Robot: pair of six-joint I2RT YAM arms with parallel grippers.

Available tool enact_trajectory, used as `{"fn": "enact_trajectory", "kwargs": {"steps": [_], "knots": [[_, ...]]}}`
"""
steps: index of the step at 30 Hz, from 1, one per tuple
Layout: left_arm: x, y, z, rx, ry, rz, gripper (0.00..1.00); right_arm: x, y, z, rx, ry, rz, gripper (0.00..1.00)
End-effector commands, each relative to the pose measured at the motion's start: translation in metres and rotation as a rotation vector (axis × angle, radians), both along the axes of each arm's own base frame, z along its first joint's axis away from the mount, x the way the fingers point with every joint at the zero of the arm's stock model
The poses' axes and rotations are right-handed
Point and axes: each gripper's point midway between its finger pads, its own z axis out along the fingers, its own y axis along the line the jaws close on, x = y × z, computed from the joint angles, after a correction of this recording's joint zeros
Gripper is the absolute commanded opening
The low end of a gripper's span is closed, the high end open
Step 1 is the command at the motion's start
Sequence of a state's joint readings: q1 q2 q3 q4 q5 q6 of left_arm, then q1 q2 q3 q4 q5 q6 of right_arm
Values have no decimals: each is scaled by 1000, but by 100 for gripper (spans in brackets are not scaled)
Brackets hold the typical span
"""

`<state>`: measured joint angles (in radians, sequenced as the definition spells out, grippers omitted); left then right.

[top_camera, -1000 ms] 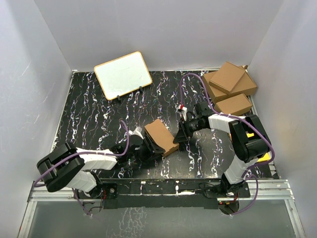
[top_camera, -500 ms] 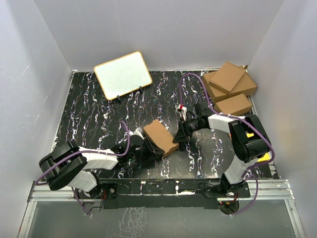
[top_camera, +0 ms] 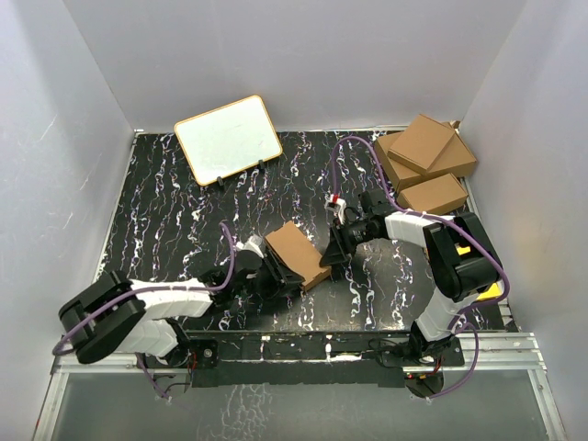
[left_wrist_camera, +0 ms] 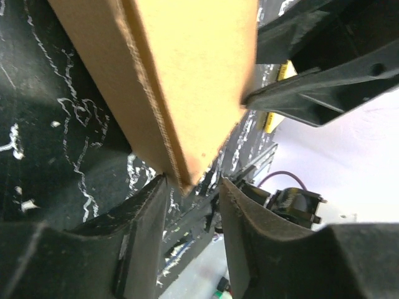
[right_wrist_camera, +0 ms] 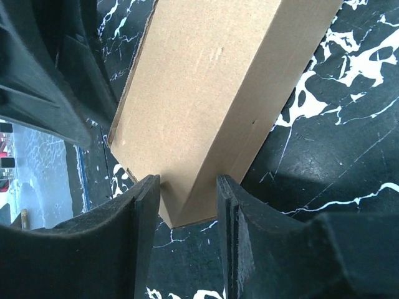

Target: Fold the paper box

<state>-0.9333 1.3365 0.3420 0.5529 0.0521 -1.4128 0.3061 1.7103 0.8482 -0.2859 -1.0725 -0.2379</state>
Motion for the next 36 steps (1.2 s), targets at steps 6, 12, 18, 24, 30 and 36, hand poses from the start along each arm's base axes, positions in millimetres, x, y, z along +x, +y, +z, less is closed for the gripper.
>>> {"fn": "enact_trajectory", "kwargs": {"steps": [6,12,18,24,30,36], "knots": [[0,30,34,64,-219,-19,65,17,-2,30,115,-38,-2,53],[20,48,56,57,-421,19,97,15,3,34,182,45,-5,55],[41,68,55,-59,-402,102,97,15,6,22,193,151,-16,57],[54,67,41,-62,-352,111,97,27,6,12,149,190,-63,57],[69,69,34,-70,-329,148,97,28,8,5,146,245,-71,54],[75,63,29,-94,-309,155,97,32,5,-6,112,266,-104,52]]}}
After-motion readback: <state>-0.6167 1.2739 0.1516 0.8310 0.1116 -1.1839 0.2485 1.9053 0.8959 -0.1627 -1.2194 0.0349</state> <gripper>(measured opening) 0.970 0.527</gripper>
